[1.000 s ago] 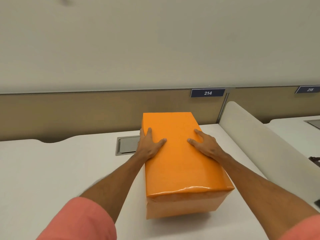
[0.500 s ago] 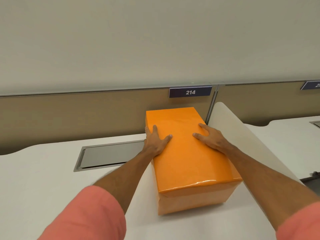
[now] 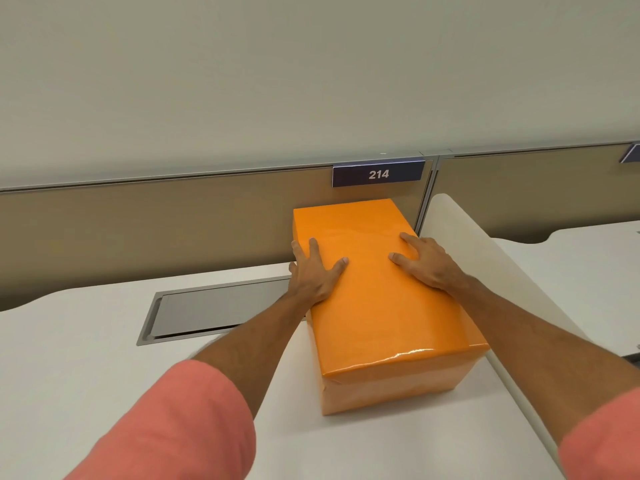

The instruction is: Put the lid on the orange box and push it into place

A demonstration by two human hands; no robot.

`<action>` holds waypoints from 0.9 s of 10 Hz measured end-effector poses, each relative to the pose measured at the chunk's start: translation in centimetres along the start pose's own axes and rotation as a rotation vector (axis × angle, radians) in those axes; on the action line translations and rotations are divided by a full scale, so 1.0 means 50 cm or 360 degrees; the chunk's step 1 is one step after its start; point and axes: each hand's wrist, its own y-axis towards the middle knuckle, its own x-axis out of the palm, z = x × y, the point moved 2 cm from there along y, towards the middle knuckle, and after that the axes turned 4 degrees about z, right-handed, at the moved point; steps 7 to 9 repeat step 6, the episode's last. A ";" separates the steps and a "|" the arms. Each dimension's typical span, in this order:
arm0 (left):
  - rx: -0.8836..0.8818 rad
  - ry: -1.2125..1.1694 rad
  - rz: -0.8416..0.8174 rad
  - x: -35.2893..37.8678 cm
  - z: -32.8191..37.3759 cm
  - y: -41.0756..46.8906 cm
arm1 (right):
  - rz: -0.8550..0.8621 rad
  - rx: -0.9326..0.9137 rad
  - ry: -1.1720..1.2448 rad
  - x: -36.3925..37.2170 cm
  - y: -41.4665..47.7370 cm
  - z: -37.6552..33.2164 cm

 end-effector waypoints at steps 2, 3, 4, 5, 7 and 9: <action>0.0276 0.0442 0.0194 -0.055 0.005 -0.038 | 0.0317 -0.0272 -0.0362 -0.001 -0.055 -0.099; 0.0413 0.0629 0.0330 -0.110 -0.015 -0.083 | 0.0357 -0.0426 -0.0476 0.033 -0.106 -0.184; 0.0461 0.0687 0.0376 -0.156 -0.046 -0.122 | 0.0363 -0.0457 -0.0474 0.053 -0.148 -0.239; 0.0419 0.0744 0.0447 -0.219 -0.121 -0.190 | 0.0384 -0.0482 -0.0443 0.096 -0.222 -0.325; 0.0403 0.0711 0.0462 -0.251 -0.172 -0.228 | 0.0377 -0.0504 -0.0384 0.129 -0.263 -0.372; 0.0403 0.0711 0.0462 -0.251 -0.172 -0.228 | 0.0377 -0.0504 -0.0384 0.129 -0.263 -0.372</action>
